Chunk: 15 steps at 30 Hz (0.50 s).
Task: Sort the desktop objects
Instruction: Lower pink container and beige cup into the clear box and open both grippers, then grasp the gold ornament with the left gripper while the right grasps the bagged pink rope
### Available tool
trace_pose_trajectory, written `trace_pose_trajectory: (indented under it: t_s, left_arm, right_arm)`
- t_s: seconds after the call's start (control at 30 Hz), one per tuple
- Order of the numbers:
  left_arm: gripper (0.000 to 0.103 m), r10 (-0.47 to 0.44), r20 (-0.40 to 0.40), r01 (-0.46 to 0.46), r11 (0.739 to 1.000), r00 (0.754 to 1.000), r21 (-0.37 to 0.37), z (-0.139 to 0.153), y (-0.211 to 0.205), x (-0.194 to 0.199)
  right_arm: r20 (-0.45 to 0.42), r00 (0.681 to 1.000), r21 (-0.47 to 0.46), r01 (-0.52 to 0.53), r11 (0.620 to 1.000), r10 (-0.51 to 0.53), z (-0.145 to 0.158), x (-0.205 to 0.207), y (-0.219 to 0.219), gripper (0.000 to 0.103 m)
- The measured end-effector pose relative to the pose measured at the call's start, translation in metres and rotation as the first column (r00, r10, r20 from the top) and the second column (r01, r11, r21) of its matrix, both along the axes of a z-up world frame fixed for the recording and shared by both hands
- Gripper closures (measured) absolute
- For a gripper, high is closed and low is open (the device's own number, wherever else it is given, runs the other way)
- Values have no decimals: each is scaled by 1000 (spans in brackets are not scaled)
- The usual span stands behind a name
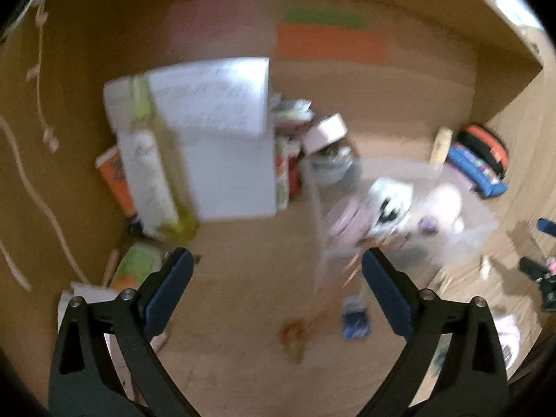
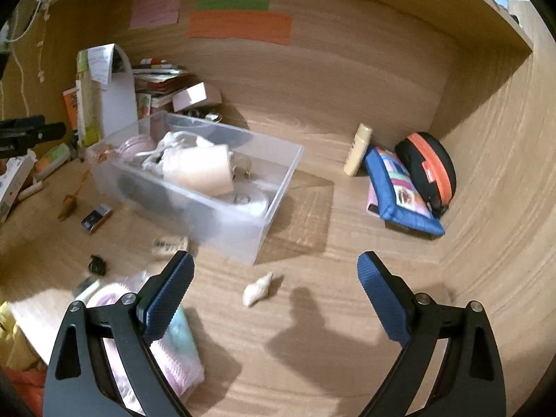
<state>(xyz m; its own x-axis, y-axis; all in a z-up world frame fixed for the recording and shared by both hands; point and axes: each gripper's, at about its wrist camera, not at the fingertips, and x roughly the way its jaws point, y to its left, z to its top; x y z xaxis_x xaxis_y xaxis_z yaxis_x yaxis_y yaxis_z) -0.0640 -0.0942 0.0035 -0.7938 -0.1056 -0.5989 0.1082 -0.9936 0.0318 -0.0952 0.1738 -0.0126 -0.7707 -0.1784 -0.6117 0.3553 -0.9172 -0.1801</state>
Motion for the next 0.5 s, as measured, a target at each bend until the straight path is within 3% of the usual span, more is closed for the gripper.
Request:
trace_pose_trajectory:
  t_s: [0.27,0.5]
  left_arm:
    - [4,-1,145,-3,1000,989,28,-44,-6,9]
    - [4,-29,200,15,997,979,71,-61,0,9]
  right_arm:
    - [76,993,-20,-85,996,87,-17,30,-12,8]
    - [134,960,-5,-246,969,244,-30,59,-38,8]
